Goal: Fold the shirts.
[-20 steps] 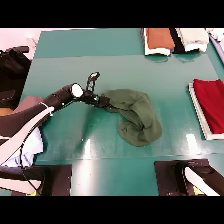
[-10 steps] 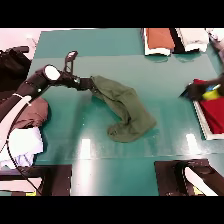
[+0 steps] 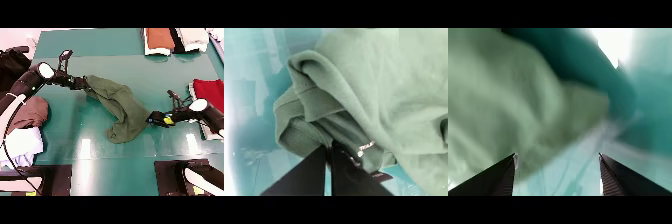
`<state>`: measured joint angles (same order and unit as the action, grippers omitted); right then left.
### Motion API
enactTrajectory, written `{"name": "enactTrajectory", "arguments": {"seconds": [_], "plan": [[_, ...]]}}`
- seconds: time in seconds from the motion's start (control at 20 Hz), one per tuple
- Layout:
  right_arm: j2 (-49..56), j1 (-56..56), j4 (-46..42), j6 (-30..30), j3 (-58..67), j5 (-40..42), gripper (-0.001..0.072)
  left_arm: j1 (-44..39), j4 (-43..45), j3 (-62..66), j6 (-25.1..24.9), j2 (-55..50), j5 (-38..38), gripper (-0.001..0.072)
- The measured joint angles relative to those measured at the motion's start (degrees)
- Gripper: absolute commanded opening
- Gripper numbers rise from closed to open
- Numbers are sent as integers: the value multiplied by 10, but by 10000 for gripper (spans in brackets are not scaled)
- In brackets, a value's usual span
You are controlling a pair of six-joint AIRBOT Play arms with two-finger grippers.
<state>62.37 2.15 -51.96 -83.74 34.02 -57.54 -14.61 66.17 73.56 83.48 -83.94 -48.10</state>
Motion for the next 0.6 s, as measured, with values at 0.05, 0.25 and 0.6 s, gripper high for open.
{"name": "enactTrajectory", "arguments": {"seconds": [0.05, 0.25, 0.6], "plan": [[22, 12, 7, 2, 10, 18, 336, 0, 0, 0, 0, 0, 0, 23], [86, 45, -1, 7, 73, 59, 18, 1, 14, 1, 0, 2, -8, 23], [16, 12, -112, 9, 251, 24, 18, 1, 159, 55, 4, 94, -21, 23]]}}
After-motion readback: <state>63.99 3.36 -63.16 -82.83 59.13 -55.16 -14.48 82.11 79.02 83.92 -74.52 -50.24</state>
